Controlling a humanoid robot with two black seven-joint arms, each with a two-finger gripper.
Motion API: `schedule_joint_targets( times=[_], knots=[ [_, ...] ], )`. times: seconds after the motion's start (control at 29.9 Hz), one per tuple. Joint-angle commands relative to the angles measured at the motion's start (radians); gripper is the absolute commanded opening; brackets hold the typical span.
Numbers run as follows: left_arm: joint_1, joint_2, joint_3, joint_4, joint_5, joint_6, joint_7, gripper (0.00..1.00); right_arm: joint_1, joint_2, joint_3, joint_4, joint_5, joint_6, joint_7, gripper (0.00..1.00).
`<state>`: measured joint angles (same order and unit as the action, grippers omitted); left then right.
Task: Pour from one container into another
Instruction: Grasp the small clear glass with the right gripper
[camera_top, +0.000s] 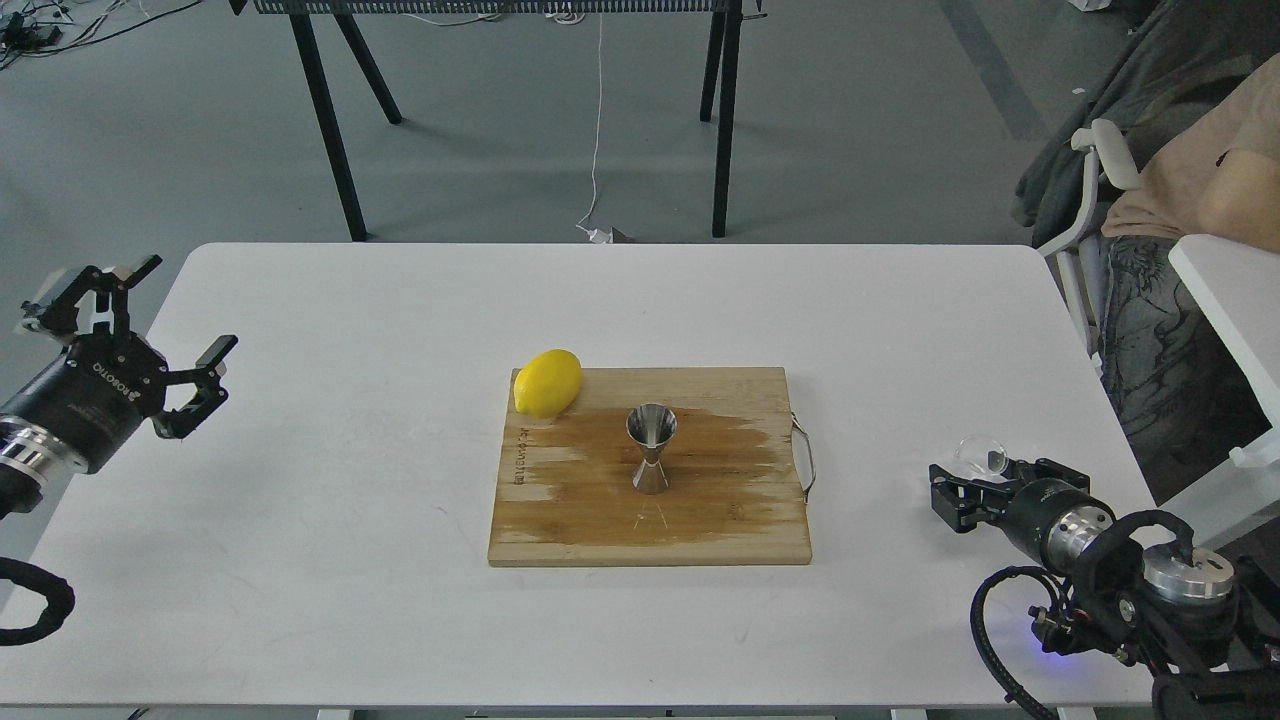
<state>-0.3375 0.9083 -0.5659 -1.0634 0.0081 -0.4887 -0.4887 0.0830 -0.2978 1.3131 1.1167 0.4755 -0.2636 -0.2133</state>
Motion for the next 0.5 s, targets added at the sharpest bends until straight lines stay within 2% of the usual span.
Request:
schedule_joint_targets(
  times=[0.0, 0.47],
  knots=[
    [0.000, 0.000, 0.000, 0.008, 0.000, 0.000, 0.000, 1.00, -0.003, 0.002, 0.000, 0.000, 0.000, 0.013, 0.000, 0.54],
    [0.000, 0.000, 0.000, 0.011, 0.000, 0.000, 0.000, 1.00, -0.006, 0.002, 0.002, 0.006, 0.000, 0.087, 0.003, 0.35]
  ],
)
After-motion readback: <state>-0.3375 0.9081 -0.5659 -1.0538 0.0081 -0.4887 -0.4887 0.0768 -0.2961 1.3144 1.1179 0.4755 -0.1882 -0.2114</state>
